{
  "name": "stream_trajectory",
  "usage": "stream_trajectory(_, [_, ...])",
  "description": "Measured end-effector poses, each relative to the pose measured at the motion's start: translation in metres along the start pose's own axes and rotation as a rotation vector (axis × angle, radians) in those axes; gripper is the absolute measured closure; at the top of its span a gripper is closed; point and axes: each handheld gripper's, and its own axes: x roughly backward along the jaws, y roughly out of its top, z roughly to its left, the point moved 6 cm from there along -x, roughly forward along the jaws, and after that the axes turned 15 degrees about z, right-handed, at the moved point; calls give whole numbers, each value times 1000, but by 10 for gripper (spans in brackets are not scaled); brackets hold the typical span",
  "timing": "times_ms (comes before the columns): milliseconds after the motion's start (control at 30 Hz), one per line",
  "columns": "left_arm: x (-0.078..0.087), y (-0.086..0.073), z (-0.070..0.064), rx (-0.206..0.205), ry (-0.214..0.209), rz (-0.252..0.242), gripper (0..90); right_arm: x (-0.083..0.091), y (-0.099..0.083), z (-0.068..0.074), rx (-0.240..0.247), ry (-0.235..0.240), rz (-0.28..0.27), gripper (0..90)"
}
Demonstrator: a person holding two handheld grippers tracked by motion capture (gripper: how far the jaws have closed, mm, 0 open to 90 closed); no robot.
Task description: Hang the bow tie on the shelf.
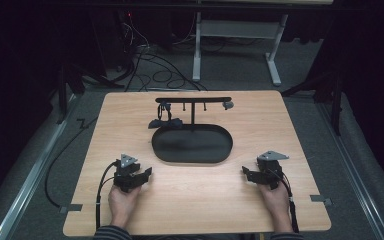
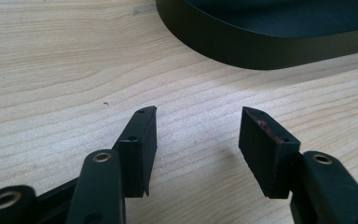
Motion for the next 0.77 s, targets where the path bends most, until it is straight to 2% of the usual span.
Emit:
stream_trajectory(133, [-1,-1,-2,-19,17,-11,450,0,0,0,2,-1,1,307])
stream_trajectory(200, [-1,-3,-1,-4,3,-31,442,0,0,0,2,-1,1,307])
stream_trajectory(233, [0,-4,-1,16,-11,-39,436,0,0,0,2,-1,1,307])
stream_trajectory(400, [0,-5,-1,28,-18,-43,409,0,0,0,-2,-1,0,309])
stream_trajectory(767, [0,-6,-4,20,6,-39,378,0,0,0,-2,0,0,309])
